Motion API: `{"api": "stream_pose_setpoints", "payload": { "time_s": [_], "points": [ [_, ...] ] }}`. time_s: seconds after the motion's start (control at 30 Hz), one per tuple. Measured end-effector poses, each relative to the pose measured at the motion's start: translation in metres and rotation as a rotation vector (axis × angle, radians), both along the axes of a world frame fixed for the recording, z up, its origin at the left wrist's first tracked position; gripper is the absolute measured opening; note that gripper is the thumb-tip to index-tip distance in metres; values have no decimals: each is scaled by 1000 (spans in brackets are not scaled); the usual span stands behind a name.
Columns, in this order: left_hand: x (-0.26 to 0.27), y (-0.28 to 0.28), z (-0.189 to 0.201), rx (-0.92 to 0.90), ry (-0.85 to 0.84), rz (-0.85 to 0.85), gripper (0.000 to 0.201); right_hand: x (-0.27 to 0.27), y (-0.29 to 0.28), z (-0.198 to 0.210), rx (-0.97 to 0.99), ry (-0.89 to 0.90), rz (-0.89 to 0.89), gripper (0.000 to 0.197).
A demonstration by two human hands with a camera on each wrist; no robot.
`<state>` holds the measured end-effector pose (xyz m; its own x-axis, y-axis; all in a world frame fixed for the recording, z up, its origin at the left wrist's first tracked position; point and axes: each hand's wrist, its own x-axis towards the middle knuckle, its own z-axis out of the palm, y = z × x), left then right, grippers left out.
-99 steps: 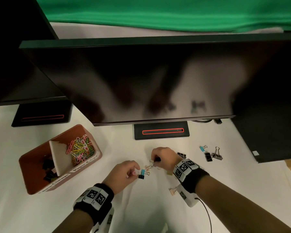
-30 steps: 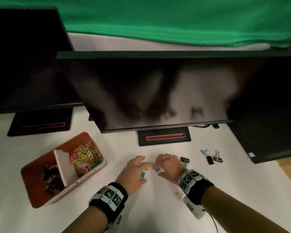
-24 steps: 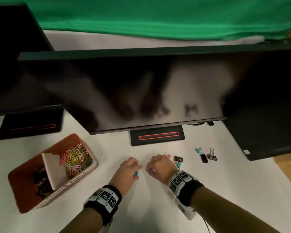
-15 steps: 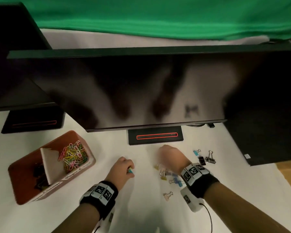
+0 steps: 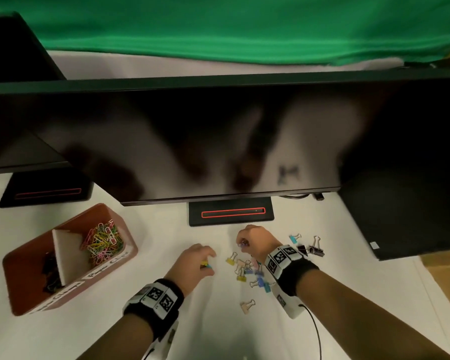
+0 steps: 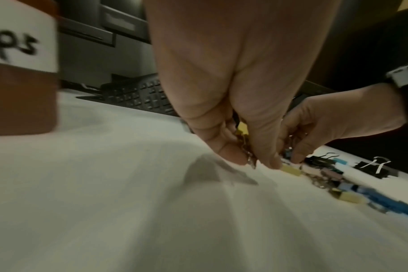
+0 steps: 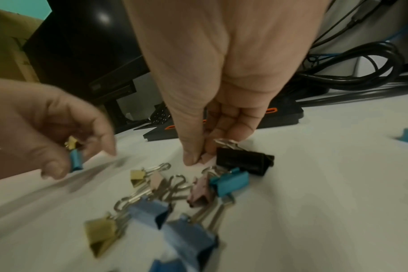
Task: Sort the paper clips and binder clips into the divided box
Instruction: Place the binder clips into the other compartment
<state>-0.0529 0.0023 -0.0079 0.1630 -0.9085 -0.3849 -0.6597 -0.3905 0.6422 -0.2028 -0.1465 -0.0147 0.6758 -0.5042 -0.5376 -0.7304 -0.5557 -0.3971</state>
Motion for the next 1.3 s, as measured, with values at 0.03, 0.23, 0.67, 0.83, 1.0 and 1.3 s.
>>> {"api": "stream_pose_setpoints", "payload": {
  "time_s": [0.03, 0.23, 0.67, 0.83, 1.0, 1.3],
  "points": [
    [-9, -7, 2, -17, 15, 3, 34, -1, 0, -1, -6, 10, -1, 26],
    [-50, -37, -5, 9, -13, 11, 42, -5, 0, -1, -123, 17, 59, 20],
    [-37, -31, -21, 82, -128, 39, 17, 0, 2, 2, -22, -2, 17, 19],
    [-21, -18, -20, 68, -81, 54, 14, 3, 11, 6, -57, 10, 36, 17],
    [9, 16, 15, -39, 131, 249, 7, 11, 23, 18, -6, -28, 42, 15],
    [150, 140, 82, -151, 13, 688, 14, 165, 118, 85, 106, -473, 269, 9]
  ]
}}
